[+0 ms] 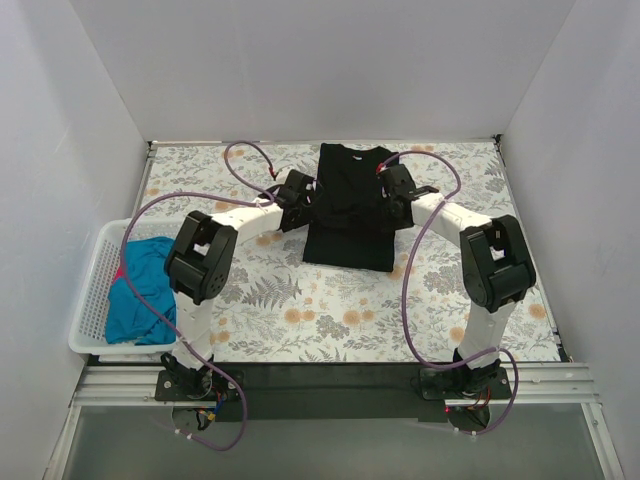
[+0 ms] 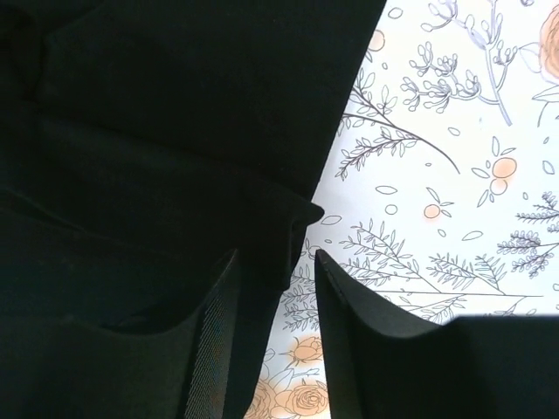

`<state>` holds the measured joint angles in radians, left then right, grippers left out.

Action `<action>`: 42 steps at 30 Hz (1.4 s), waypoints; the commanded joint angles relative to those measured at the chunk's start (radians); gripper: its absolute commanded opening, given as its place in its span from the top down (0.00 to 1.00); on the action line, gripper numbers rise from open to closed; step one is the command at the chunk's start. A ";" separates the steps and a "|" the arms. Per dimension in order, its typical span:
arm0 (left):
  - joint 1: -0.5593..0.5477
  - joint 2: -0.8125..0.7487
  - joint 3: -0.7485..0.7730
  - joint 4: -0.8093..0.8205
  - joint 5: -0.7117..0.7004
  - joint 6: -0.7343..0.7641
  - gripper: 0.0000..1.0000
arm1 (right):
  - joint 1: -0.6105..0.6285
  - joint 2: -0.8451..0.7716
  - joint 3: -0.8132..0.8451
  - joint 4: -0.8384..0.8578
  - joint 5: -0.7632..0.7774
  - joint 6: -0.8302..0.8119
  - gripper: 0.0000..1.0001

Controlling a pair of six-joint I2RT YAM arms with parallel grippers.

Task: Fold and stack the t-shirts
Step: Fold the tshirt

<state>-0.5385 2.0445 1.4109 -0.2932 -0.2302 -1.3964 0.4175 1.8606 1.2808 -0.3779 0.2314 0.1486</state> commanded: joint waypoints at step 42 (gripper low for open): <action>-0.163 -0.190 -0.431 0.065 0.137 -0.216 0.88 | 0.069 0.235 0.353 0.278 0.077 -0.138 0.89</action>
<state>-0.6949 1.8618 1.0416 -0.0830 -0.1280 -1.6184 0.5159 2.0914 1.4975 -0.1600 0.1730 0.0914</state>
